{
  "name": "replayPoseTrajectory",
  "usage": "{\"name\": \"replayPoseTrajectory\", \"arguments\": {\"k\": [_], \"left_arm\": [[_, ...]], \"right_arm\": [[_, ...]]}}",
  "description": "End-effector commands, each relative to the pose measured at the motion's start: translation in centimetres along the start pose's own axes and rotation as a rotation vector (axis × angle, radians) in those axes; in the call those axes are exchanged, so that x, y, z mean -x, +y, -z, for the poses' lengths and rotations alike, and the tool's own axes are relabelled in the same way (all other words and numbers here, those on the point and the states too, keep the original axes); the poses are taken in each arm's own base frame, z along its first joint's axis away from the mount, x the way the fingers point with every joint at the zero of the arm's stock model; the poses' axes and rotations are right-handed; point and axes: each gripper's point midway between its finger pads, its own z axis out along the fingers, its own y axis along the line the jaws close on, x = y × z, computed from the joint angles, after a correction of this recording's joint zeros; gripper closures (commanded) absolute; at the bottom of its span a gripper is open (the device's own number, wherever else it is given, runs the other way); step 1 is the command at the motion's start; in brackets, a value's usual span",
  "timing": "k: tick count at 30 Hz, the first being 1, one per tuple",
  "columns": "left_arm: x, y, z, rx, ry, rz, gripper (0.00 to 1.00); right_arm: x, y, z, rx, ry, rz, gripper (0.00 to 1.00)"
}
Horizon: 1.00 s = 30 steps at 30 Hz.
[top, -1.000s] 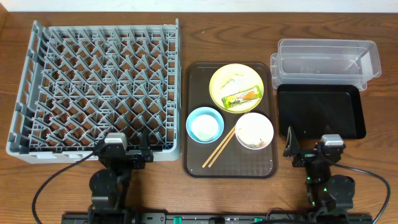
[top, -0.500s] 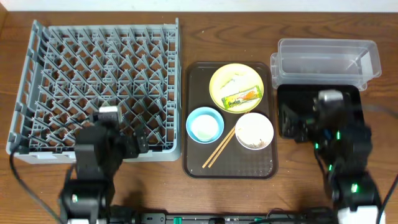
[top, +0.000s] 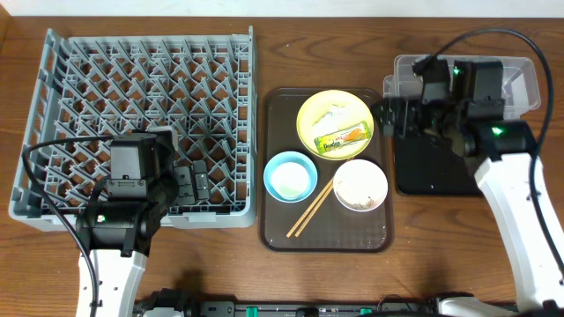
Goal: Sort waste into correct bins and load items into the dishwasher rack
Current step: 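Grasp the white tissue with the right gripper, drop it in the clear bin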
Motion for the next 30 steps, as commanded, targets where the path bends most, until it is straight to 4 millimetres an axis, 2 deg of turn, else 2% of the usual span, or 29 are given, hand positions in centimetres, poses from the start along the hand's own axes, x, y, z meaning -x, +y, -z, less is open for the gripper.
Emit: {"name": "replayPoseTrajectory", "arguments": {"k": [1,4,6,13,16,22,30], "left_arm": [[0.7,0.0,0.5,-0.003,-0.021,0.012,0.02],[0.7,0.0,0.5,-0.003,-0.021,0.012,0.02],[0.7,0.0,0.5,-0.003,-0.021,0.012,0.02],[0.7,0.0,0.5,-0.003,-0.021,0.012,0.02],[0.7,0.0,0.5,-0.003,-0.021,0.012,0.02],[0.7,0.0,0.5,-0.003,-0.02,0.012,0.02],[0.7,0.0,0.5,-0.003,-0.02,0.012,0.02]], "right_arm": [[1.5,2.6,-1.5,0.105,-0.03,0.006,0.12],[1.6,3.4,-3.7,0.083,-0.03,0.039,0.24],[0.9,3.3,-5.6,0.024,-0.006,0.033,0.29],[-2.8,5.2,-12.6,-0.039,0.093,0.058,0.37],[-4.2,4.6,-15.1,-0.12,0.108,0.028,0.36],[-6.3,3.9,-18.5,-0.179,0.134,-0.011,0.38],[-8.7,3.1,-21.4,-0.202,0.171,-0.087,0.54]]}}
